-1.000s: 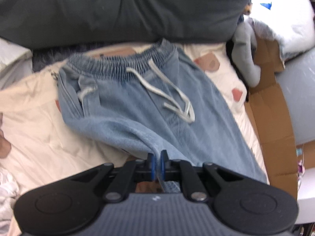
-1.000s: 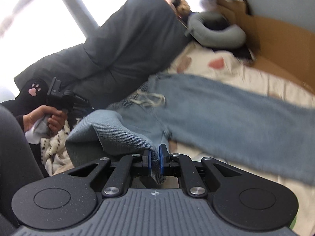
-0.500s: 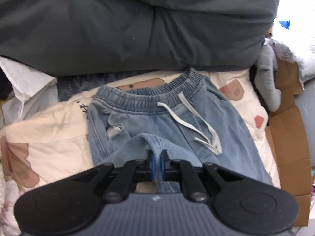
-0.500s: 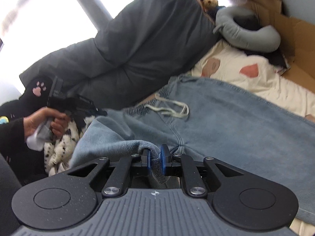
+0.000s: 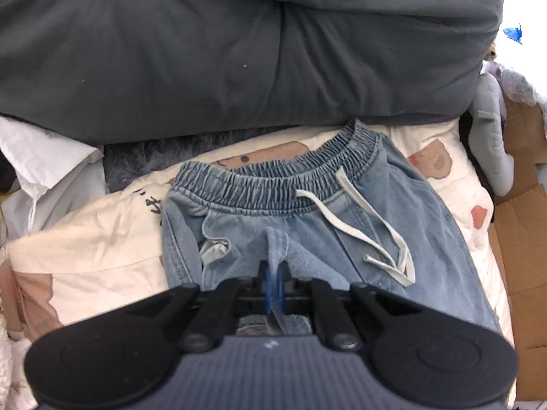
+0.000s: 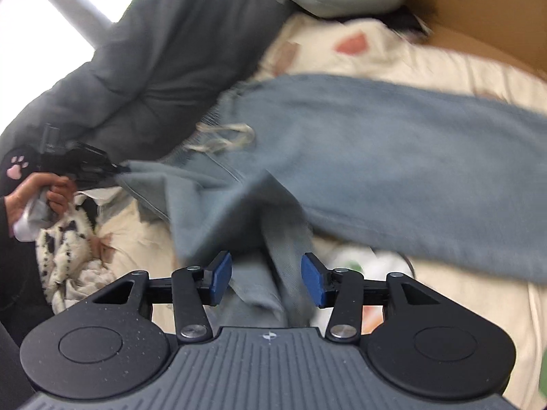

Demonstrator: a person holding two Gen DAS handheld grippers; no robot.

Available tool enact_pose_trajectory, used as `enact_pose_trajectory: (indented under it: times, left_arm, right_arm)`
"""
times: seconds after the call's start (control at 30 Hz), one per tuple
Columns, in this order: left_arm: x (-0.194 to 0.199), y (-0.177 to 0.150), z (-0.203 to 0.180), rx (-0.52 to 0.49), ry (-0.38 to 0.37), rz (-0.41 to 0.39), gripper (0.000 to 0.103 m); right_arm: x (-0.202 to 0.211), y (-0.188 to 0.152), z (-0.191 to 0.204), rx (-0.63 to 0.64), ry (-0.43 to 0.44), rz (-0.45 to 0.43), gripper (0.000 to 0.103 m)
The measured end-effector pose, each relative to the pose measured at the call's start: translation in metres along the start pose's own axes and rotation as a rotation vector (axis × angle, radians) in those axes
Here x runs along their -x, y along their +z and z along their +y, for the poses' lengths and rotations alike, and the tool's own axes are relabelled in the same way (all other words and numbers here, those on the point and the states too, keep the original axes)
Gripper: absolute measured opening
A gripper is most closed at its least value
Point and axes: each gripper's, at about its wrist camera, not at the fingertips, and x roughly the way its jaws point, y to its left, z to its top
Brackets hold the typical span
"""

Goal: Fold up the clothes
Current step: 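Lift and carry the held leg over the other leg with the right gripper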

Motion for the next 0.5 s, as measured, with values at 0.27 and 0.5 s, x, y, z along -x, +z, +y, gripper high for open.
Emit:
enact_pose_trajectory:
  times: [0.27, 0.5]
  left_arm:
    - [-0.003, -0.001, -0.001, -0.011, 0.017, 0.004, 0.004]
    - [-0.004, -0.004, 0.0, -0.008, 0.024, 0.011, 0.004]
  right_arm:
    - [-0.034, -0.051, -0.018, -0.063, 0.002, 0.107, 0.062]
    - [-0.071, -0.067, -0.003, -0.019, 0.026, 0.18, 0.071]
